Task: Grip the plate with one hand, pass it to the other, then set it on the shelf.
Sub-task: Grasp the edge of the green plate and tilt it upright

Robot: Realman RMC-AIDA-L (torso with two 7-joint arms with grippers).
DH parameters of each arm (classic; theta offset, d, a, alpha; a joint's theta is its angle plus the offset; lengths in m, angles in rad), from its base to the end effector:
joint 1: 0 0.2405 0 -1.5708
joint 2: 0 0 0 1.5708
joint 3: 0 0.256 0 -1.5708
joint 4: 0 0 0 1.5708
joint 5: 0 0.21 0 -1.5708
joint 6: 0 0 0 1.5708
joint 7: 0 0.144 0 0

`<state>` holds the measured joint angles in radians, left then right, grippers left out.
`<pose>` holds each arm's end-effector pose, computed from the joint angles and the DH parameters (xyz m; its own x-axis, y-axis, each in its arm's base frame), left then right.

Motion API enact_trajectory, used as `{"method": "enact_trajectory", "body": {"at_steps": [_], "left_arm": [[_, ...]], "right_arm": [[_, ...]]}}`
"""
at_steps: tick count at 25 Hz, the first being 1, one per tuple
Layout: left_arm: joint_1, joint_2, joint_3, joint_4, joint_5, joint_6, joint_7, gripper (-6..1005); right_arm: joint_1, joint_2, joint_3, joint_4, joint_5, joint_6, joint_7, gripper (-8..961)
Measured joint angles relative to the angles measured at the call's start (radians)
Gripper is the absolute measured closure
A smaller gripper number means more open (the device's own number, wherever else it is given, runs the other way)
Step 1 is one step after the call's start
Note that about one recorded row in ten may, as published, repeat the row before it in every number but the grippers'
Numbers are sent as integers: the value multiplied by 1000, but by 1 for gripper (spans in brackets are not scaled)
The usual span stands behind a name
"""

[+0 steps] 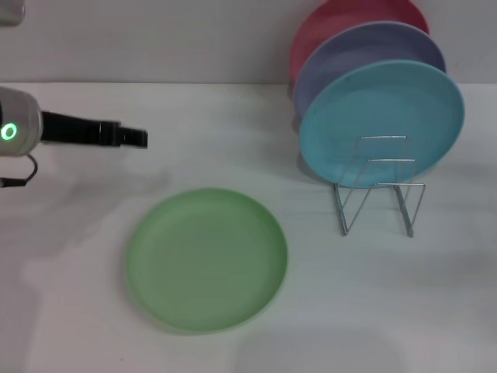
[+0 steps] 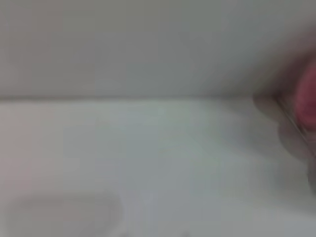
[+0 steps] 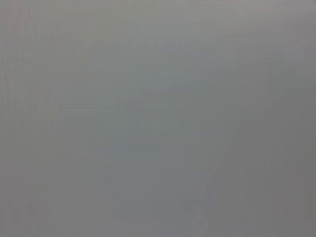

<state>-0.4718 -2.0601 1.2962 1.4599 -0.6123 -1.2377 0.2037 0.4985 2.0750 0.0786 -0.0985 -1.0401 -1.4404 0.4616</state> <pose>-0.1907 0.3839 0.0465 0.5169 0.7698 0.3745 0.8126 -0.3035 -0.4976 0.3553 0.3248 0.1012 0.4946 0.4427 -0.7479 -0.8653 0.1700 -0.4716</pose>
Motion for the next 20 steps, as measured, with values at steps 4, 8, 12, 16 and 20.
{"method": "enact_trajectory", "body": {"at_steps": [4, 8, 12, 16, 20], "left_arm": [[-23, 1, -39, 0, 5, -121, -5, 191], [-49, 1, -47, -17, 48, -222, -43, 191], [-67, -2, -36, -32, 105, -290, -87, 191], [-66, -4, -13, -44, 108, -305, -127, 192], [-70, -6, -7, -97, 107, -306, -141, 192]], "right_arm": [[0, 0, 0, -6, 0, 0, 0, 251], [2, -2, 0, -21, 0, 0, 0, 251], [12, -5, 0, -28, 0, 0, 0, 251], [24, -7, 0, -43, 0, 2, 0, 251], [29, -7, 0, -49, 0, 3, 0, 251]]}}
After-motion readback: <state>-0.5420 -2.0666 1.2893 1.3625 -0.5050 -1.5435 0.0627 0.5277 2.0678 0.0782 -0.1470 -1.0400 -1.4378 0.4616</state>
